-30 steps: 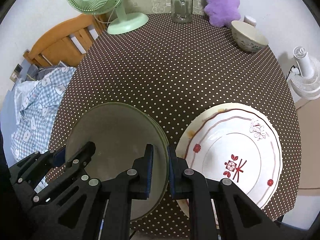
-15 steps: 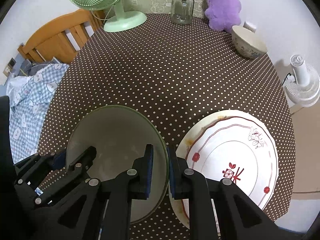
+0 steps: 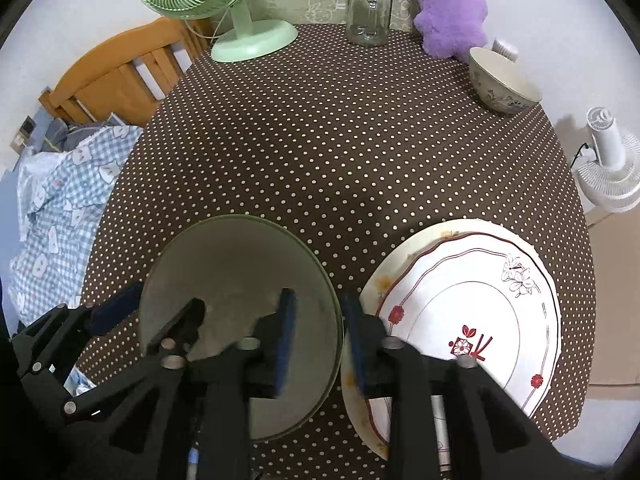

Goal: Organize plates and bowls
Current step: 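Lower the grey bowl beside the plate stack and open the right gripper, then reach the right gripper to the grey bowl beside the purple plush toy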

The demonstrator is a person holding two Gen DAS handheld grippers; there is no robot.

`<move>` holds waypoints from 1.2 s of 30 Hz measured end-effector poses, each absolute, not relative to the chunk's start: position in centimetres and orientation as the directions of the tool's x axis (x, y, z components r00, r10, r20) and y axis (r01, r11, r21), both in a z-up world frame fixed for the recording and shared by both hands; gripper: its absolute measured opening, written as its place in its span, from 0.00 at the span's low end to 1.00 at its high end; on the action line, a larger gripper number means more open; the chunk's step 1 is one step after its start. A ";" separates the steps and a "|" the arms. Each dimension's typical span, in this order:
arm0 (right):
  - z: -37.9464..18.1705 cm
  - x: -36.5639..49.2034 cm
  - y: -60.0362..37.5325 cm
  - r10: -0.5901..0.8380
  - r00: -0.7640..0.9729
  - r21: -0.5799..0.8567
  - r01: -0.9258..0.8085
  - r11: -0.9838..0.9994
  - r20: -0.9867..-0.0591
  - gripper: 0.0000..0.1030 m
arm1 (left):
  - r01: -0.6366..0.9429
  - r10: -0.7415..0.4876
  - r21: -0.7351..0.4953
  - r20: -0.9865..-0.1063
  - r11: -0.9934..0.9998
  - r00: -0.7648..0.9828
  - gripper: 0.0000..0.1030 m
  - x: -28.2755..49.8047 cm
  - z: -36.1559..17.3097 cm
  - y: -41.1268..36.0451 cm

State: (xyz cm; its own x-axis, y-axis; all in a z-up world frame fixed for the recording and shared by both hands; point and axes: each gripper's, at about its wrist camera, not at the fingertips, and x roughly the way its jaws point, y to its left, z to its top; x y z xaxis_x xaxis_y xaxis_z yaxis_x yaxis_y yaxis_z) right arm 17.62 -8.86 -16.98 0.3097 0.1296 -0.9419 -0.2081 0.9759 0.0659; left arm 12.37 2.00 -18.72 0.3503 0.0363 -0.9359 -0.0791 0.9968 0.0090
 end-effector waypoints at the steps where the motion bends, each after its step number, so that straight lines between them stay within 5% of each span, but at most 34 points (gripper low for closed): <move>1: -16.8 17.6 -9.0 0.138 0.313 0.074 -0.208 0.975 -0.940 0.51 | -0.076 0.037 0.010 -0.934 0.997 0.356 0.59 12.3 -18.4 2.0; 5: -15.3 17.2 -9.4 0.129 0.351 0.060 -0.201 0.978 -0.927 0.64 | -0.063 0.025 0.002 -0.929 0.998 0.370 0.65 12.2 -17.1 1.8; 26: -10.7 17.6 -16.1 0.121 0.363 0.123 -0.018 0.992 -0.924 0.64 | 0.064 -0.059 -0.036 -0.903 0.997 0.425 0.69 13.8 -12.3 -4.0; 36: -9.6 19.0 -18.3 0.109 0.396 0.069 -0.116 0.991 -0.912 0.64 | 0.079 -0.048 -0.016 -0.904 0.997 0.424 0.75 15.4 -12.2 -8.1</move>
State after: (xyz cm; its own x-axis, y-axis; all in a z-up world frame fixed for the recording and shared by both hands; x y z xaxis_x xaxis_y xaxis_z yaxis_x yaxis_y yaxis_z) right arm 19.05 -18.30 -9.58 0.3963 0.1093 -0.9116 -0.1157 0.9909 0.0685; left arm 15.42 -8.14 -12.18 0.4240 -0.0481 -0.9044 0.0793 0.9967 -0.0158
